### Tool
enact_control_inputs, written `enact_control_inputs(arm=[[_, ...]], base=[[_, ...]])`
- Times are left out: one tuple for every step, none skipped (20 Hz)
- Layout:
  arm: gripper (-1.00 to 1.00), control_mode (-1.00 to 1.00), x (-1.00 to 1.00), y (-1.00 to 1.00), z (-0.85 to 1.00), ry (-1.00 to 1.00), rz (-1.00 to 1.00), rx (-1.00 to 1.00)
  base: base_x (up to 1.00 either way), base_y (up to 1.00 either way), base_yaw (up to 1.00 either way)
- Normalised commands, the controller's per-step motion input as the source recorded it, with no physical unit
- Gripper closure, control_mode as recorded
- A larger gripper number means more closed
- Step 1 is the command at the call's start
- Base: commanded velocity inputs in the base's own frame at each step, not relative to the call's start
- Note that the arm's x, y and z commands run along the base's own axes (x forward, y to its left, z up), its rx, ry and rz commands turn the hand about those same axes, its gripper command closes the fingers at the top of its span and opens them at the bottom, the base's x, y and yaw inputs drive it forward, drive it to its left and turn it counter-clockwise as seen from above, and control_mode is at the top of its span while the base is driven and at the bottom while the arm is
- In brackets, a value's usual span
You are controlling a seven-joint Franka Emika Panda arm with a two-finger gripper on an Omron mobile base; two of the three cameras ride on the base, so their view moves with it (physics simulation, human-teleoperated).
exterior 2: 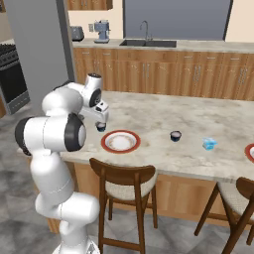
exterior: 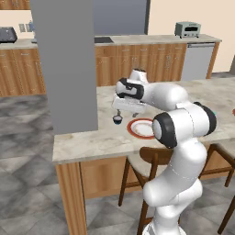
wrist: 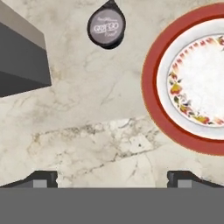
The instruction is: Place two yogurt containers on each plate.
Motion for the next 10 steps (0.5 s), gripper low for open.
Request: enact_control_inputs(arm=[[-1.00,-1.00,0.50,0.00,-0.16,0.00,0.00,0.00],[-1.00,-1.00,0.54,0.00,-0.18,0.00,0.00,0.00],[-1.00,-1.00,0.52,0.00,-0.21,0.00,0.00,0.00],[-1.00,-1.00,0.52,0.00,-0.22,0.00,0.00,0.00],[-1.00,-1.00,0.51,0.00,-0.23,0.00,0.00,0.00],[-1.00,-1.00,0.52,0.00,-0.24,0.00,0.00,0.00],[-1.00,-1.00,0.47,0.00,-0.26,-0.04,0.00,0.00],[-1.00,-1.00,0.40,0.00,-0.29,-0.12,0.00,0.00],[-1.00,-1.00,0.33,0.00,-0.31,-0.18,0.00,0.00],[-1.00,-1.00,0.31,0.00,-0.32,-0.18,0.00,0.00]], base=[[0.00,0.00,0.00],[0.00,0.00,0.00],[0.00,0.00,0.00],[0.00,0.00,0.00],[0.00,0.00,0.00],[0.00,0.00,0.00],[0.00,0.00,0.00],[0.00,0.00,0.00],[0.00,0.00,0.00],[0.00,0.00,0.00]])
